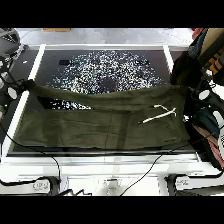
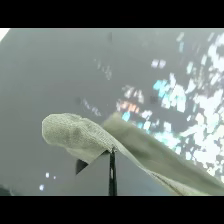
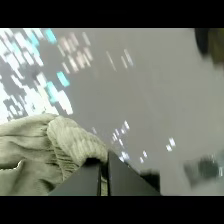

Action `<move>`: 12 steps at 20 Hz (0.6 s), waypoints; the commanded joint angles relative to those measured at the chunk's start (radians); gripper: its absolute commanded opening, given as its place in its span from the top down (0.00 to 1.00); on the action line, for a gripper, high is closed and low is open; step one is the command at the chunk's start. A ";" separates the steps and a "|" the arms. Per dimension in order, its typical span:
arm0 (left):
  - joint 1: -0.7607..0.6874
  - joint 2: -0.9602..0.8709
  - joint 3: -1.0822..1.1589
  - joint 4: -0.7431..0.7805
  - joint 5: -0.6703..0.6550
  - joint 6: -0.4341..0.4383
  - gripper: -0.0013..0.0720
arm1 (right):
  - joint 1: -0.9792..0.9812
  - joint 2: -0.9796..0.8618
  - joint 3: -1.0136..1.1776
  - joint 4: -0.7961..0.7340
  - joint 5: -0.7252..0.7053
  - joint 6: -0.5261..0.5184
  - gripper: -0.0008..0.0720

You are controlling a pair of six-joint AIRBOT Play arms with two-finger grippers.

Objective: Fold the clothes and pants, and hang the long-sleeved shirts on hangers.

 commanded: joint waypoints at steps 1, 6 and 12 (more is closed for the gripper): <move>-0.010 0.040 -0.007 0.082 -0.059 -0.003 0.96 | 0.034 -0.047 0.032 0.005 -0.124 0.000 0.95; 0.045 0.030 -0.204 0.160 -0.220 -0.004 0.96 | 0.034 -0.147 0.032 0.006 -0.025 0.002 0.95; 0.127 0.030 -0.264 0.182 -0.219 -0.004 0.96 | 0.034 -0.154 0.033 0.003 -0.066 0.002 0.95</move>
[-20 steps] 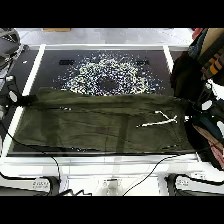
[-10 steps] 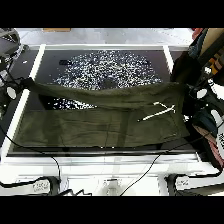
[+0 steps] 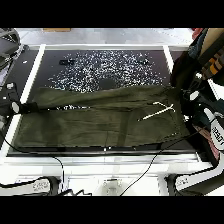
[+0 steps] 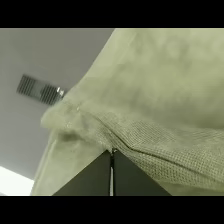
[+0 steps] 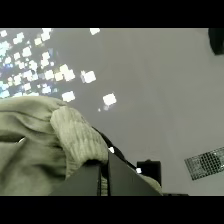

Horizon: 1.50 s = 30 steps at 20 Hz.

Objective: Fold the clothes and pants, and hang the long-sleeved shirts on hangers.

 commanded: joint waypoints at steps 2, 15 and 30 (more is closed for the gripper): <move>0.043 0.001 -0.024 0.018 0.041 0.000 0.96 | 0.002 -0.008 0.008 -0.001 -0.045 0.001 0.95; 0.040 0.003 -0.024 -0.012 0.035 0.000 0.20 | -0.002 0.012 0.011 -0.024 0.013 0.001 0.20; 0.059 0.308 -0.021 0.002 -0.288 0.020 0.95 | -0.409 0.349 -0.062 -0.008 1.144 -0.188 0.95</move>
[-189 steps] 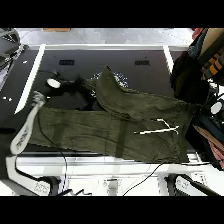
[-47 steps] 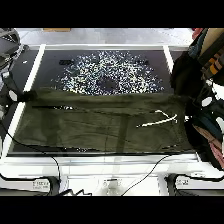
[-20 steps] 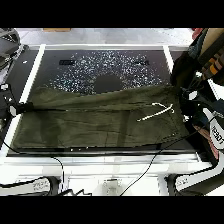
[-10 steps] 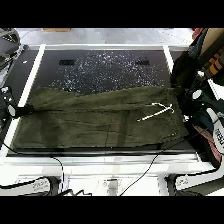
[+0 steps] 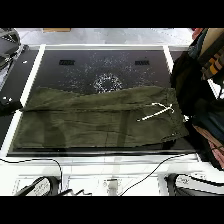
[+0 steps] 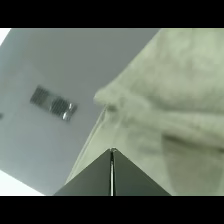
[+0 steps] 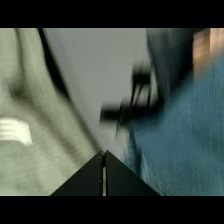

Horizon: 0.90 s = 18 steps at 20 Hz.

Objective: Fold the clothes and pants, and hang the long-sleeved shirts on hangers.

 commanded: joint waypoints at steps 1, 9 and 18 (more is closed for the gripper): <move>0.009 0.016 -0.013 0.006 -0.121 0.087 0.95 | -0.134 0.068 -0.097 0.114 0.351 -0.166 0.95; 0.029 -0.003 -0.018 -0.186 -0.208 0.259 0.96 | -0.333 0.281 -0.526 0.312 0.202 -0.205 0.39; 0.272 -0.013 -0.018 -0.484 -0.433 0.289 0.96 | -0.333 0.216 -0.680 0.489 -0.205 -0.192 0.23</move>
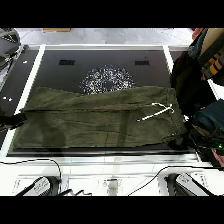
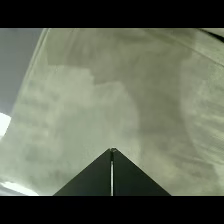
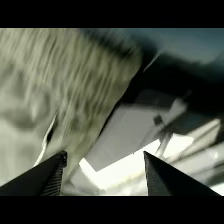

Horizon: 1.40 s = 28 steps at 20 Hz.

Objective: Fold the clothes and pants, and hang the long-sleeved shirts on hangers.

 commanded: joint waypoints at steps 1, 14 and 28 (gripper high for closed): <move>0.137 -0.001 0.000 -0.133 -0.109 0.051 0.96 | -0.003 -0.038 -0.028 0.132 -0.147 -0.043 0.23; 0.387 -0.002 -0.041 -0.137 -0.183 0.083 0.30 | -0.003 -0.122 -0.026 0.395 -0.164 -0.233 0.95; 0.393 -0.164 -0.209 -0.227 -0.007 0.034 0.12 | -0.003 -0.122 -0.026 0.393 -0.132 -0.233 0.95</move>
